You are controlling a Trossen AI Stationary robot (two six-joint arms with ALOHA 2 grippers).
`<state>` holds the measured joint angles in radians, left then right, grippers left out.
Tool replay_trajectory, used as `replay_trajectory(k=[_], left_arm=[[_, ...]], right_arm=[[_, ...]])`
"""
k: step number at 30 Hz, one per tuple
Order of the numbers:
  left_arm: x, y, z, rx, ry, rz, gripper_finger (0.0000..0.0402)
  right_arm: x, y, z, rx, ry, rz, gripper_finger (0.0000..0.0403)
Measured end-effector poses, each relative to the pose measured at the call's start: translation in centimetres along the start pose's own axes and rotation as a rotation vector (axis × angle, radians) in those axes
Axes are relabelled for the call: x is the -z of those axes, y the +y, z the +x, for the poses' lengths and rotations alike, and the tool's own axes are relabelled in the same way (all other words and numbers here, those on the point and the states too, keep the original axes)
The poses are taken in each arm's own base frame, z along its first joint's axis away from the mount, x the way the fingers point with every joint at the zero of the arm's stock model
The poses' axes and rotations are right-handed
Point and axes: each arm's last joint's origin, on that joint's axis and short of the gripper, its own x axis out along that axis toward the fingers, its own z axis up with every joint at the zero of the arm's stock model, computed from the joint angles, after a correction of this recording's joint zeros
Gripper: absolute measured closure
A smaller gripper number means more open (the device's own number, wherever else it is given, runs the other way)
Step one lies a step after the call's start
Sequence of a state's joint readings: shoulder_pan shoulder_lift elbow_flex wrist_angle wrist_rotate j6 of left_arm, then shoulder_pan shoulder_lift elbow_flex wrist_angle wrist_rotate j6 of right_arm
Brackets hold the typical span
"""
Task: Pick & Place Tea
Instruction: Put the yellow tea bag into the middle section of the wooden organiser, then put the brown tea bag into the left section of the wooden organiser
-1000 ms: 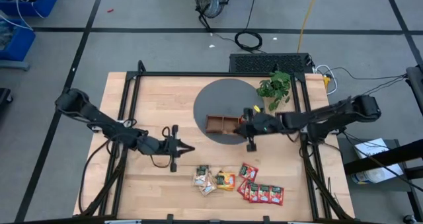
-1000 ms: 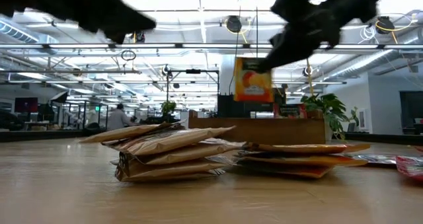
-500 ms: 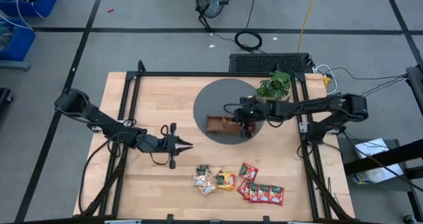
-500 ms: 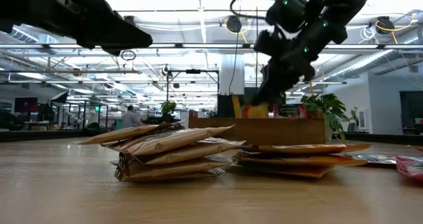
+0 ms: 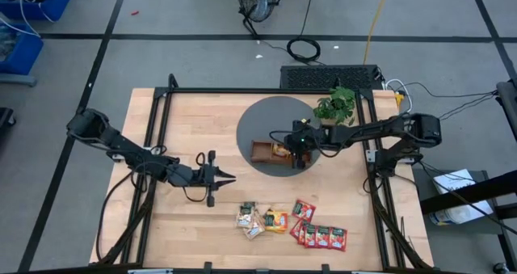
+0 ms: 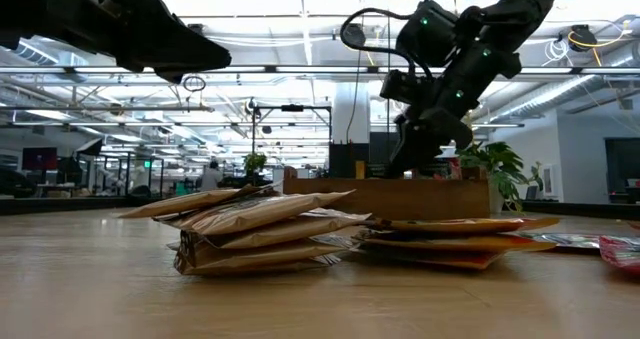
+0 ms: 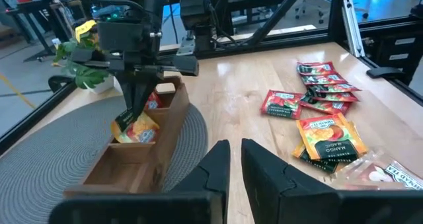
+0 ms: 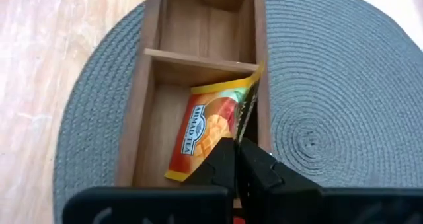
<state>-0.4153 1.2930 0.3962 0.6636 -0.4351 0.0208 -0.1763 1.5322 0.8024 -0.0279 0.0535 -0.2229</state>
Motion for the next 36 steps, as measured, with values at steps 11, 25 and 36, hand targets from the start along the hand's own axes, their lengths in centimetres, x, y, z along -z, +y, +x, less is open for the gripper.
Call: replay_trajectory(k=[11, 25, 36], left_arm=[[0.0, 0.0, 0.0, 0.001, 0.003, -0.031, 0.0355], [1.6, -0.6, 0.0, 0.094, 0.163, -0.307, 0.0355], [4.2, -2.0, 0.8, 0.018, 0.26, -0.419, 0.0355]], right_arm=[[-0.4, -0.3, 0.0, 0.067, -0.03, 0.0, 0.034], [-2.6, 1.0, -3.8, 0.117, -0.201, -0.02, 0.0246], [-3.2, 9.5, -2.9, -0.131, -0.283, -0.208, 0.0322]])
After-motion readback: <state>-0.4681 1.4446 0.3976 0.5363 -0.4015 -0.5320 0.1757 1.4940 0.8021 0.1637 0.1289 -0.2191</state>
